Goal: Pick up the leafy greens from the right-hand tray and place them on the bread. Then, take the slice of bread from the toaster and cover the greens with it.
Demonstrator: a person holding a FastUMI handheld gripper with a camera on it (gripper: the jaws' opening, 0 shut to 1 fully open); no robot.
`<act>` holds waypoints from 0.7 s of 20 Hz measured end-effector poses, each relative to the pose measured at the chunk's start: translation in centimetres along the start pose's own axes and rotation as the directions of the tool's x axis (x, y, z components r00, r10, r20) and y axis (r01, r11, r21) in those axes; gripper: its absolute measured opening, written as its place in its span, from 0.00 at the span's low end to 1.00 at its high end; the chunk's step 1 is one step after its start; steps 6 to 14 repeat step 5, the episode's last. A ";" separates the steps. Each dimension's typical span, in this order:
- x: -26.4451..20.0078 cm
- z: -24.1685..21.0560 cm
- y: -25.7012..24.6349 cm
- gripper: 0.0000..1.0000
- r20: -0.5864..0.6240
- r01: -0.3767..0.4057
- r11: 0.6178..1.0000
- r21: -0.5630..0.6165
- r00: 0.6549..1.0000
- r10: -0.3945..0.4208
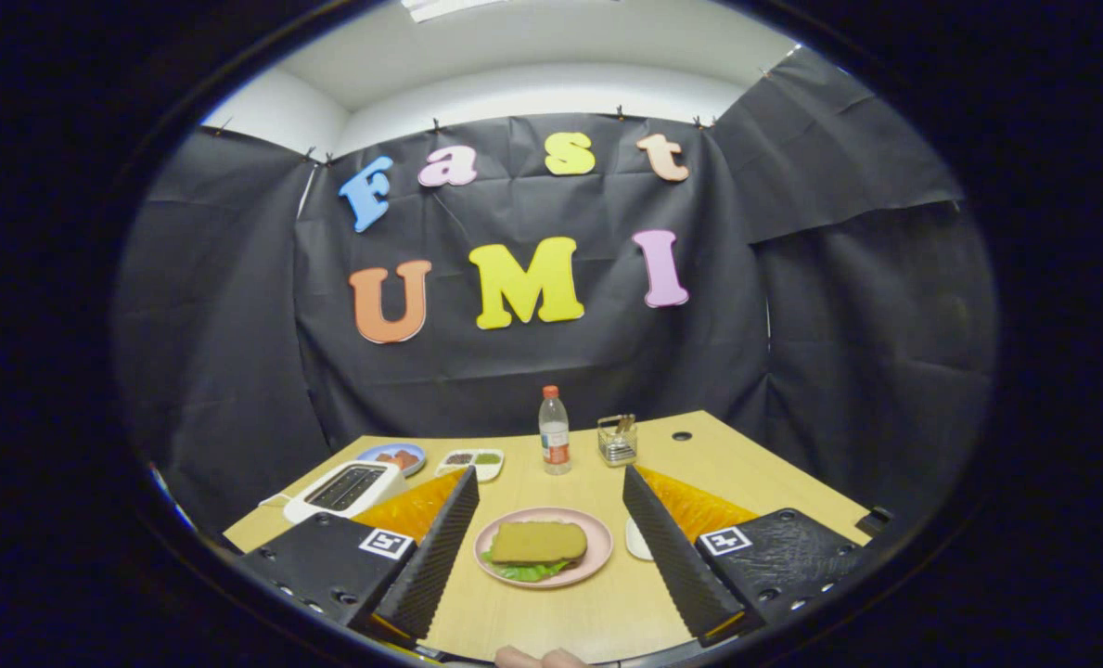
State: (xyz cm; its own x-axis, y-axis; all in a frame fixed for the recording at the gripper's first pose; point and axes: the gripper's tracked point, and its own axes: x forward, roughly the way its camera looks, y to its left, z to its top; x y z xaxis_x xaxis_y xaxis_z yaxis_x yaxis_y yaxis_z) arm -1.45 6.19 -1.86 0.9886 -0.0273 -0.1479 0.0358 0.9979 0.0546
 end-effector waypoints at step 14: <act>-6.3 2.8 0.4 0.96 0.085 -0.043 0.997 -0.064 0.995 0.049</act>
